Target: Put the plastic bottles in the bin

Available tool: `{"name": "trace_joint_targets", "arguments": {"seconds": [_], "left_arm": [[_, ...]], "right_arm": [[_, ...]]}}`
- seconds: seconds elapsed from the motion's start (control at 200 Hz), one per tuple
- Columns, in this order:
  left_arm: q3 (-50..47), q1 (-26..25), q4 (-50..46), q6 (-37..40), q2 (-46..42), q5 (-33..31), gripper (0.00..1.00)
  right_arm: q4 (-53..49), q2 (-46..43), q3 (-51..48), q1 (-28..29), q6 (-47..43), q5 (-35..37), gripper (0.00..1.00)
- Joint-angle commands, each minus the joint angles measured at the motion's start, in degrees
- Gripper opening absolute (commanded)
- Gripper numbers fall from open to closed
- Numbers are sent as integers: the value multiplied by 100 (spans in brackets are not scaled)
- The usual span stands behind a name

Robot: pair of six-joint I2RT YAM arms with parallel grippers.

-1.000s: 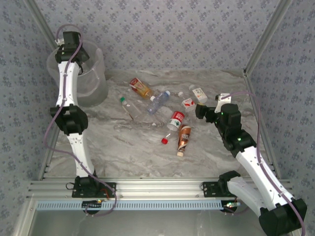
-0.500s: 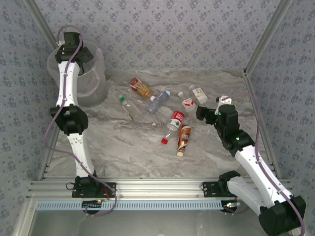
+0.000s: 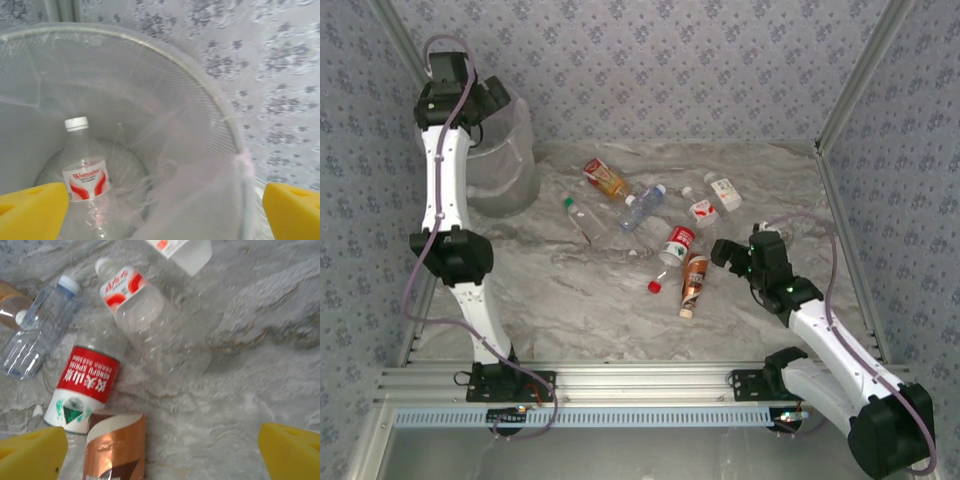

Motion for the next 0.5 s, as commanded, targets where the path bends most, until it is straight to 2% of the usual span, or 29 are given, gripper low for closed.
{"name": "trace_joint_targets", "arguments": {"seconds": [0.0,0.185,0.355,0.495], "left_arm": [[-310,-56,321,82,-428,489,99],[-1589,-218,1061,-3,-1375,581,100],[-3590,-360,2224,-315,-2585,611,99],[-4523,-377,2602,-497,-3211,805,99]], "right_arm": [[-350,-21,-118,295,501,38,100],[-514,-29,-394,1039,937,113,98],[-852,-52,-499,1970,1468,959,98],[-944,53,-510,2461,1601,1207,97]]}}
